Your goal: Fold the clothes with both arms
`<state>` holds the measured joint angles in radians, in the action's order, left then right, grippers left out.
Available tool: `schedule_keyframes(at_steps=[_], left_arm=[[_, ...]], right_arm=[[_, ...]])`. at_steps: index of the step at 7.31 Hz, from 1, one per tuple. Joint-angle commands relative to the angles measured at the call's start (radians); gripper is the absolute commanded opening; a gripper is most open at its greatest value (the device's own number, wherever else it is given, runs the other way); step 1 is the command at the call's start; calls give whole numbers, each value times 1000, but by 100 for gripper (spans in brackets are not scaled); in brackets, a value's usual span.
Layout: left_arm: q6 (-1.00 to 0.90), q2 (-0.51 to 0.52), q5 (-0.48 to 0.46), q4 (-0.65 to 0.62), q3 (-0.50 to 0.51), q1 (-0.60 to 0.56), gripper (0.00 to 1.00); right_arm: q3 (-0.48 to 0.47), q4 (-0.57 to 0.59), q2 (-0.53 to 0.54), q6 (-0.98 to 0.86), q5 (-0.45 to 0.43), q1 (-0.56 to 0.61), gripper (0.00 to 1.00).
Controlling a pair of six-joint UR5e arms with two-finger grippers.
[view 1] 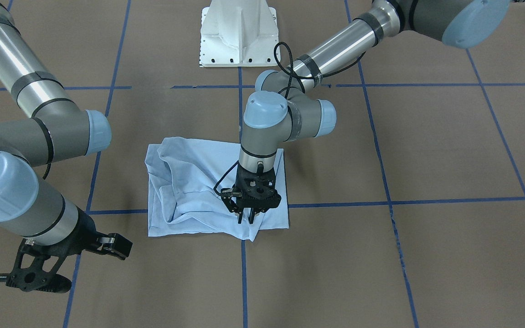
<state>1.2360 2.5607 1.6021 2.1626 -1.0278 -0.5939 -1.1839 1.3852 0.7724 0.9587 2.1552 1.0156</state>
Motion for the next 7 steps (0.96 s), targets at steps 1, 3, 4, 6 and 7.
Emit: schedule_keyframes(at_steps=[1,3,4,6,7], left_arm=[[-3,1,-14,-4,3,-4,27],[-3,1,-44,-9,8,-6,26],[-3,1,-44,-9,18,-6,26],[-3,1,-54,-9,31,-4,26],[-3,1,-54,-9,31,-4,26]], right_arm=[[0,0,1,0,0,3,100],[0,2,4,-2,0,6,100],[0,0,10,-2,0,6,100],[-2,0,13,-2,2,6,100],[-2,0,15,-2,2,6,100]])
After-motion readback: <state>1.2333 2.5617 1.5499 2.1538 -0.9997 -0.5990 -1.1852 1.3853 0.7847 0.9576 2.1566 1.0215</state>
